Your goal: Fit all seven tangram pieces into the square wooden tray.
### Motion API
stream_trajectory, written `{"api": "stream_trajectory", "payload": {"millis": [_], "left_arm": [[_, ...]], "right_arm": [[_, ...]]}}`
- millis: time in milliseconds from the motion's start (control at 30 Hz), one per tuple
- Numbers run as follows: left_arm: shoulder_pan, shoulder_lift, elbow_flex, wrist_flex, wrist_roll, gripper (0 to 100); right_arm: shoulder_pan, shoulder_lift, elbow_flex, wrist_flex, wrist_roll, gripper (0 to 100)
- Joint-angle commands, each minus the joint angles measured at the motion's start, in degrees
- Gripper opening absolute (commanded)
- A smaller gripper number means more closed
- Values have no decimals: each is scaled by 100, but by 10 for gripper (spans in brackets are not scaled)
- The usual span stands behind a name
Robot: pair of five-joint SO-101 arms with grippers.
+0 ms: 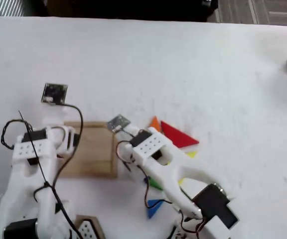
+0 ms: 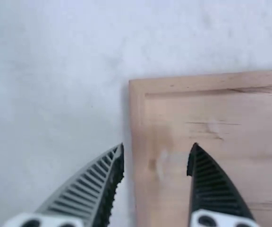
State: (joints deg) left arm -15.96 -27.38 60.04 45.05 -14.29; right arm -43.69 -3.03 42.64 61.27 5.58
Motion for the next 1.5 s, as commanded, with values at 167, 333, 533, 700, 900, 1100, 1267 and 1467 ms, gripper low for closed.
{"api": "stream_trajectory", "payload": {"millis": [167, 333, 533, 700, 900, 1100, 1267, 1467], "left_arm": [[40, -189, -53, -79, -79, 229], [40, -189, -53, -79, -79, 229], [40, -189, -53, -79, -79, 229], [22, -215, -53, -79, -79, 229], [-171, -242, -123, 88, -9, 229], [-418, -242, -290, 202, 369, 229], [-848, -242, -387, 193, 703, 229], [-1138, -242, -475, 158, 932, 229]], "right_arm": [[-189, 84, -123, -189, 167, 145], [-180, 321, -378, 4, 141, 138], [-163, 224, -475, 4, 141, 138], [-119, -180, -475, 136, 158, 138], [110, -418, -475, 145, 132, 138], [365, -664, -519, 145, 123, 138], [347, -1297, -519, 136, 123, 138], [-75, -1446, -818, 57, 123, 138]]}}
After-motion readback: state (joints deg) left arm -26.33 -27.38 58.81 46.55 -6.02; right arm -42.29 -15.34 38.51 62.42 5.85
